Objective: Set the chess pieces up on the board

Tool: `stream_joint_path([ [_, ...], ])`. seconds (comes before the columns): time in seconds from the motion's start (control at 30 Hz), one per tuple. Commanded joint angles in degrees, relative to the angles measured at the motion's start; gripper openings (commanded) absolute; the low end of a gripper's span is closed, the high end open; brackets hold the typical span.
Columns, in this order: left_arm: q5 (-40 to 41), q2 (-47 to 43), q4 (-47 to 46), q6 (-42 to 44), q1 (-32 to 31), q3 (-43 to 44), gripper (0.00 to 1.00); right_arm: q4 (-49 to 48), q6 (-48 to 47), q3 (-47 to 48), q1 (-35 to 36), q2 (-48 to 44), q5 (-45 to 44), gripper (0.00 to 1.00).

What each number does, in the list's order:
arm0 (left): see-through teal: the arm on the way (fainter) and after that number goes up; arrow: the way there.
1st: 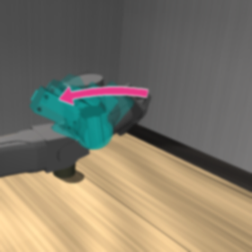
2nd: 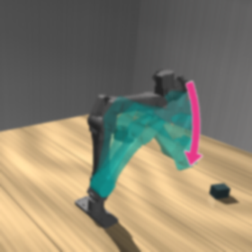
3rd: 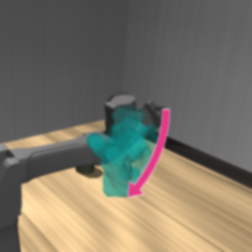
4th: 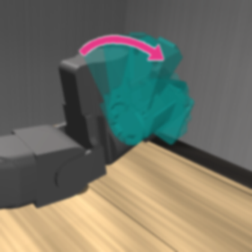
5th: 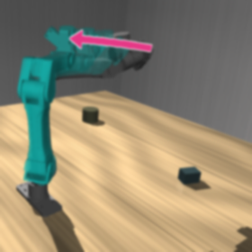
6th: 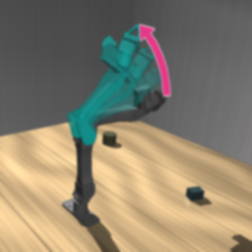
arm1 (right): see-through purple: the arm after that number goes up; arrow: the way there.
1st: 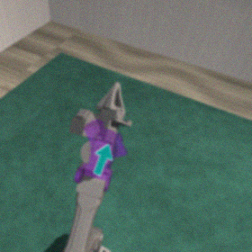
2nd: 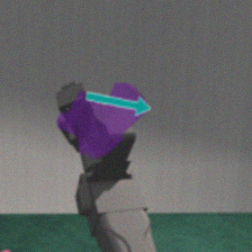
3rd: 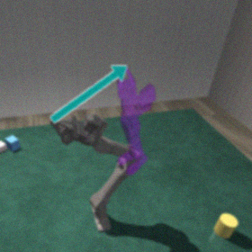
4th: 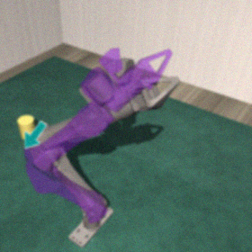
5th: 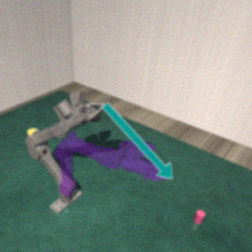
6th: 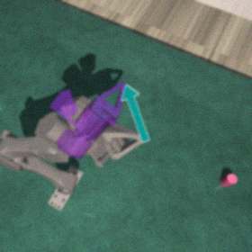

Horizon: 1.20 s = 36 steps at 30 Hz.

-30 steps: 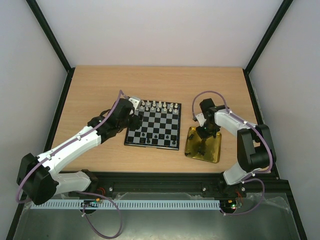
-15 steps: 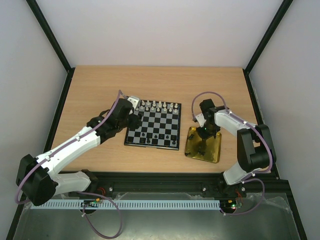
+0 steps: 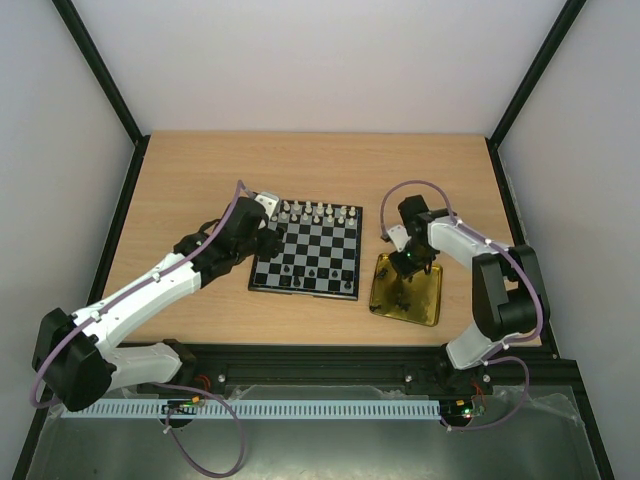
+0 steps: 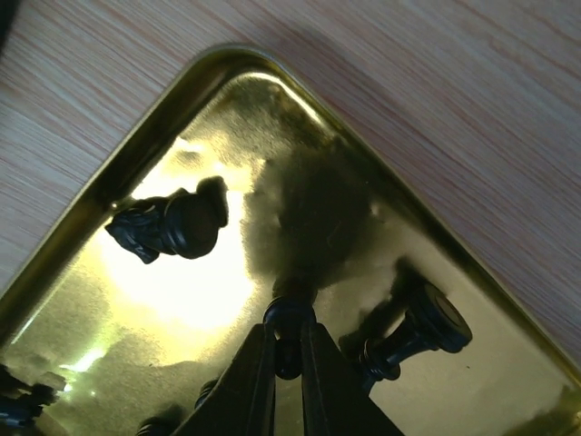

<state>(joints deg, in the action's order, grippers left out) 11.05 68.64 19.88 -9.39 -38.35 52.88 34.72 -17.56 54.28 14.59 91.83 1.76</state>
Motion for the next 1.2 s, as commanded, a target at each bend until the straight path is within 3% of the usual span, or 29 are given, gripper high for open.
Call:
stream_joint_path([
  [0.0,1.0,0.4,-0.4,0.6,-0.4,-0.5,0.71,5.0,-0.2,2.6,-0.2,-2.6,2.4,0.03],
  [0.23,1.6,1.0,-0.2,0.6,-0.3,-0.4,0.71,10.2,-0.5,8.7,0.8,-6.6,7.3,0.03],
  [0.43,2.9,1.1,-0.3,0.3,-0.3,-0.5,0.71,10.4,-0.2,15.0,6.2,-5.1,9.6,0.04],
  [0.83,7.4,0.4,-0.2,-0.6,-0.1,-0.9,0.72,7.4,1.7,29.4,19.5,11.2,9.5,0.04],
  [1.17,8.7,0.1,0.0,-1.1,1.0,-0.9,0.72,7.7,2.9,35.4,22.8,22.5,6.1,0.04],
])
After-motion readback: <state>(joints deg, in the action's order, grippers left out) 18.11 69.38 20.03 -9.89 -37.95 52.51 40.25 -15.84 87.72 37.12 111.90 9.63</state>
